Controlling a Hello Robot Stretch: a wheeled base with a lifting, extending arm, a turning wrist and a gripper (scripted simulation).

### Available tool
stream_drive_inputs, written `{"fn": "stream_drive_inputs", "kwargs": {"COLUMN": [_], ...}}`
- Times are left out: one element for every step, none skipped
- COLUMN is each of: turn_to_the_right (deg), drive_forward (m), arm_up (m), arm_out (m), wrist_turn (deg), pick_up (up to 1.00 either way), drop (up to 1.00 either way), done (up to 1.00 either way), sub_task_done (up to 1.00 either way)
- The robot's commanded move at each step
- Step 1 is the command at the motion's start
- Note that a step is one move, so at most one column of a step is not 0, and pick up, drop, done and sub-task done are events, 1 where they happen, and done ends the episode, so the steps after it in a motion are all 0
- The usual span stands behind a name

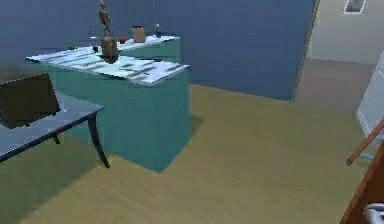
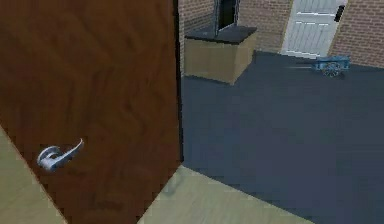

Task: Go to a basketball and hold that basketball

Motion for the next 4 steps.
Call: {"fn": "stream_drive_inputs", "kwargs": {"turn_to_the_right": [0.0,27.0,0.0,12.0], "drive_forward": [0.45,0.00,0.60,0.00], "arm_up": [0.00,0.00,0.00,0.00], "arm_out": [0.00,0.00,0.00,0.00], "wrist_turn": [0.0,0.0,0.0,0.0], "pick_up": [0.00,0.00,0.00,0.00], "drop": [0.00,0.00,0.00,0.00], "done": [0.00,0.00,0.00,0.00], "sub_task_done": [0.00,0.00,0.00,0.00]}}
